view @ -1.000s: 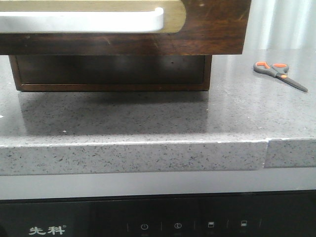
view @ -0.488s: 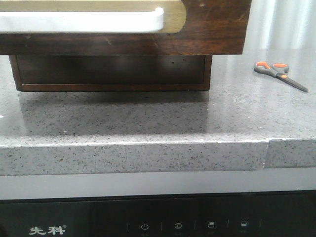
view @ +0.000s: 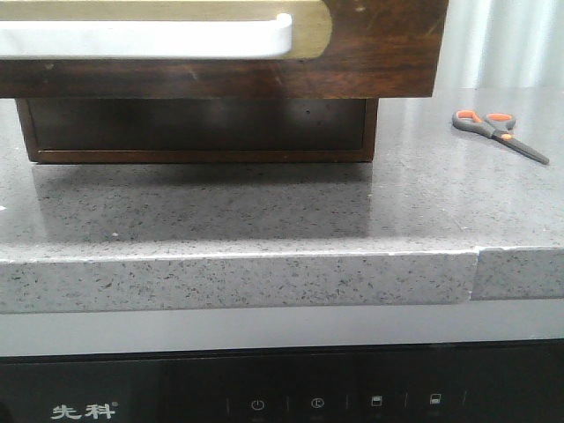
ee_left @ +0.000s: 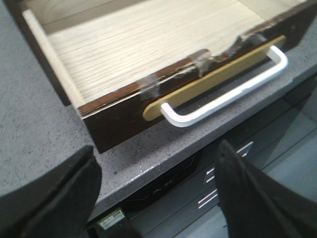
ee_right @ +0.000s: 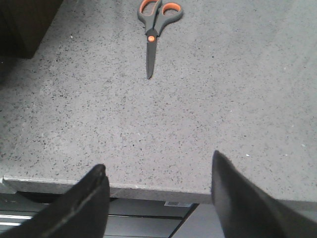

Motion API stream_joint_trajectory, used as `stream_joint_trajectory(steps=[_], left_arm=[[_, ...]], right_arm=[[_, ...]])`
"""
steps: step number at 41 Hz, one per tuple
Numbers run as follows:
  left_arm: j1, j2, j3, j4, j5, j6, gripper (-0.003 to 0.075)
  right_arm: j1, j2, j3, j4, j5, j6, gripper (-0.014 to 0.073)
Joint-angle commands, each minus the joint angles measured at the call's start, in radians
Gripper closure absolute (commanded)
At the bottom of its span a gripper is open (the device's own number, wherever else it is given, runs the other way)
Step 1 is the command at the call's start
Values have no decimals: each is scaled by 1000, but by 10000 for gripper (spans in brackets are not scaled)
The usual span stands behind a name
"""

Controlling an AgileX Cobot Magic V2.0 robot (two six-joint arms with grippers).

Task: Put scissors in drawer with both arms

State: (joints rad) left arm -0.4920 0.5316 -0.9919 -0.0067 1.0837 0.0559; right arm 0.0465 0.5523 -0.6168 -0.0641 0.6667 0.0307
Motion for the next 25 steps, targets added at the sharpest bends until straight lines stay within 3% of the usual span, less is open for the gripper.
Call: stream_joint_trajectory(steps=[1,12,25], left_arm=[[-46,7,-34,52,-89,-104,249],[-62,7,-34,50,-167,-6,249],[-62,7,-34,37,-240,-6,249]], right_arm=[[0,9,-27,-13,-74,-9,122],[0,9,-26,-8,-106,-9,122],[0,86,-73,-3,-126,-9,122]])
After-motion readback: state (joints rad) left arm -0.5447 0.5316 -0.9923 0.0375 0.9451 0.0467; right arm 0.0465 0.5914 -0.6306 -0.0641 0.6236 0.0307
